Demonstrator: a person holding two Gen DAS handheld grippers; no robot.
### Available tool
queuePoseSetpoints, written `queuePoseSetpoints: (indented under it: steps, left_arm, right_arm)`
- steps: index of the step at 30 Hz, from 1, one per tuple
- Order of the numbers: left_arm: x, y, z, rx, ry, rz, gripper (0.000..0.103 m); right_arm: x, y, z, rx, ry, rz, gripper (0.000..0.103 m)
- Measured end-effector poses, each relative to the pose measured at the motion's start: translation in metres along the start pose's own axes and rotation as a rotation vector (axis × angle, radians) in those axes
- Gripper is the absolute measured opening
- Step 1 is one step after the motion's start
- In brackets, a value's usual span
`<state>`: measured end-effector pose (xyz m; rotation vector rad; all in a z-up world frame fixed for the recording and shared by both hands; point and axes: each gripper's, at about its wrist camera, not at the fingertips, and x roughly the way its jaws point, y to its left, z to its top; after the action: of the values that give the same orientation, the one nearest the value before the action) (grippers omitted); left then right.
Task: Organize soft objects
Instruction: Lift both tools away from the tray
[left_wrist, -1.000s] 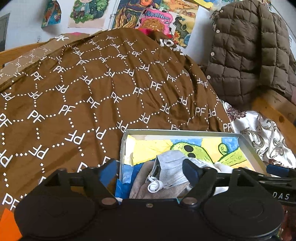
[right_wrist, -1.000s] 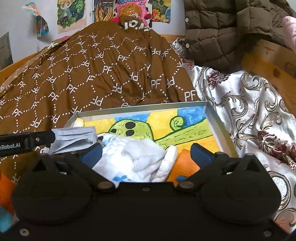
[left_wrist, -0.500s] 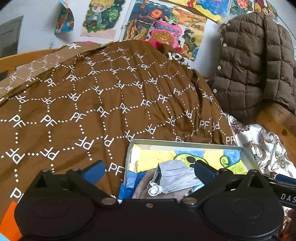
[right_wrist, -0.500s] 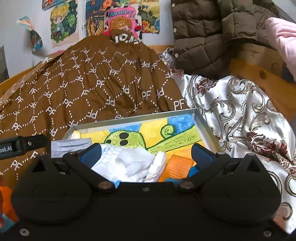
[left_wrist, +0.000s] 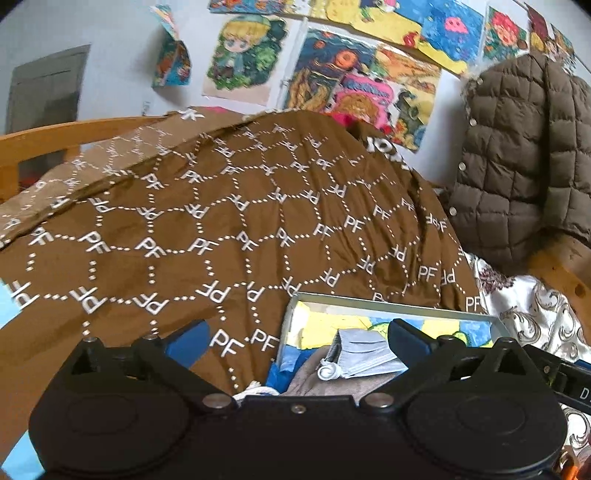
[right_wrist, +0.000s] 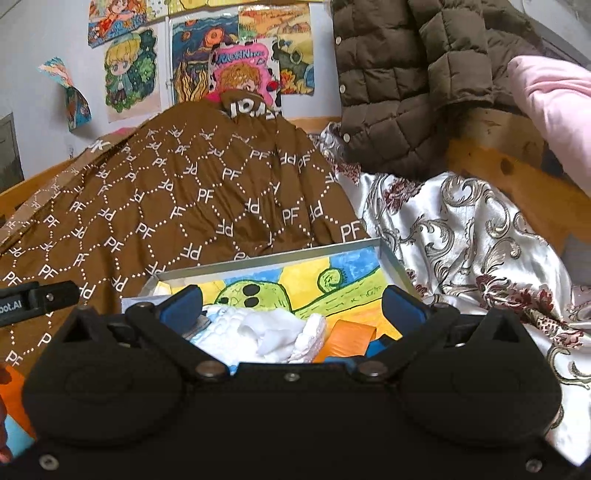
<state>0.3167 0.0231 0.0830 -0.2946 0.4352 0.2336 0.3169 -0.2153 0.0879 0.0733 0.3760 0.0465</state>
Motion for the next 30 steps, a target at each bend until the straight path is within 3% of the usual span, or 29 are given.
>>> queuePoseSetpoints:
  steps: [6,12,24,30]
  left_arm:
    - [-0.027,0.001,-0.007,-0.011,-0.038,0.045,0.102]
    - [-0.058,0.002,-0.014,0.002,-0.073,0.043,0.102]
    - [-0.108,0.009,-0.032,0.065,-0.097,0.057,0.102]
    - [-0.115,0.011,-0.035,0.049,-0.084,0.067,0.102]
  right_arm:
    - [-0.036,0.0,-0.007,0.014,-0.03,0.003,0.102]
    - [-0.078,-0.001,-0.015,0.008,-0.073,0.014,0.102]
    - [-0.163,-0.001,-0.032,-0.007,-0.116,0.029,0.102]
    - [-0.193,-0.001,-0.042,-0.025,-0.113,0.038,0.102]
